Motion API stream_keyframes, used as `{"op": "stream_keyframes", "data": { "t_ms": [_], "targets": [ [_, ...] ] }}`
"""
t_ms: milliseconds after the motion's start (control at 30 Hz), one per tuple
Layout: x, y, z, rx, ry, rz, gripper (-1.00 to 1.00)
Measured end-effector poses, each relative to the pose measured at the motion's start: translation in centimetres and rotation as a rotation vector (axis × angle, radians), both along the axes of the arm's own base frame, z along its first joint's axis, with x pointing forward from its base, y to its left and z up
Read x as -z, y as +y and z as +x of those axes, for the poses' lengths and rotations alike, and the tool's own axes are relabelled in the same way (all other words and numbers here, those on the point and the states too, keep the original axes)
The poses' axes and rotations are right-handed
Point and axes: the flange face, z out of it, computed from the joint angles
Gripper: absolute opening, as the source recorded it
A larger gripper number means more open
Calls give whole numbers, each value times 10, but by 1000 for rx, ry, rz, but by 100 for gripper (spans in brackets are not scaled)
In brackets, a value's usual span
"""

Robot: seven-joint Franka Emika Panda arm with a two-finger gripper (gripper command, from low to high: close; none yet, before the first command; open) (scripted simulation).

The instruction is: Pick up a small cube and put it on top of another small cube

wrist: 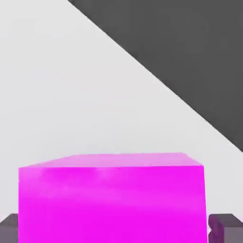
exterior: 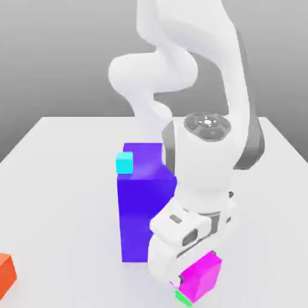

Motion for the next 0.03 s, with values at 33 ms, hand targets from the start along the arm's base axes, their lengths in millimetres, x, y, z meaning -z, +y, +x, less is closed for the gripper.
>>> {"op": "stream_keyframes", "data": {
  "t_ms": [33],
  "targets": [
    [-13,0,0,0,0,0,100]
  ]
}}
